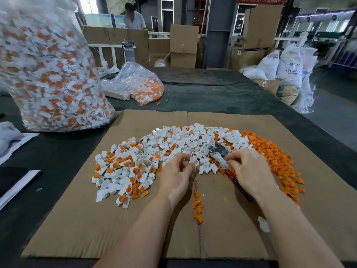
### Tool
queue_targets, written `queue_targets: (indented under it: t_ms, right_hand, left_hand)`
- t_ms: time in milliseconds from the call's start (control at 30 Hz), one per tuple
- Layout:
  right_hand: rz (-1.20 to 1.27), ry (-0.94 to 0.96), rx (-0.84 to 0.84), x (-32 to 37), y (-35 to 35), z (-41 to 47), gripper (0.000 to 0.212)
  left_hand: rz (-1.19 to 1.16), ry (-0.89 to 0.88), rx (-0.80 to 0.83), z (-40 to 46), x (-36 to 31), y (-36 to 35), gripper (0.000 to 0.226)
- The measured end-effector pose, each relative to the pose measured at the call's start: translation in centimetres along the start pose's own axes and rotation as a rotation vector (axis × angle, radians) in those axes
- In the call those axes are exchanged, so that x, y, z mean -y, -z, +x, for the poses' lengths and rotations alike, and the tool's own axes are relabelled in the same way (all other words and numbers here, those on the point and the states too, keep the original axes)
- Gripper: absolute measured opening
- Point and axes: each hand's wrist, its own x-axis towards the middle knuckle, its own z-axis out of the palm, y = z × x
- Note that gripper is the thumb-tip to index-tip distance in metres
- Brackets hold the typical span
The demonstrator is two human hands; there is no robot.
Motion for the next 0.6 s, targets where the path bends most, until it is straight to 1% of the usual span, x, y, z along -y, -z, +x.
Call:
queue_targets:
  t_ms: [67,167,267,333,467,533,600]
  right_hand:
    - [0.236,-0.035,-0.041,0.8,-0.9,-0.1,0.016]
    - [0.666,-0.178,-0.025,1.4,-2.6,-0.8,0.015]
    - [0.940,-0.278,-0.020,1.6,-3.8,-1.6,0.018]
    - [0.993,-0.276,-0.031,1.5,-4.4,-2.0,0.017]
    - [0.979,-0.228,-0.065,1.3,-4.8,-2.3,0.015]
    - [0.918,-0.199,-0.083,1.3,-5.0,-2.4,0.014]
    - [0.799,-0.148,-0.112,1.3,-5.2,-2.4,0.012]
  left_hand:
    - [-0.008,-0.001,0.014,0.0,-0.1,0.0,0.010]
    - [0.018,0.003,0.029,0.0,0.0,0.0,0.013]
    - [0.073,-0.029,0.047,0.1,0.2,0.1,0.018]
    - [0.082,-0.045,0.073,0.0,0.1,0.1,0.021]
    - [0.093,-0.048,0.116,0.0,0.1,0.0,0.022]
    - [0.082,-0.052,0.127,-0.1,0.0,0.1,0.021]
    - [0.071,-0.054,0.132,-0.2,-0.1,0.1,0.021]
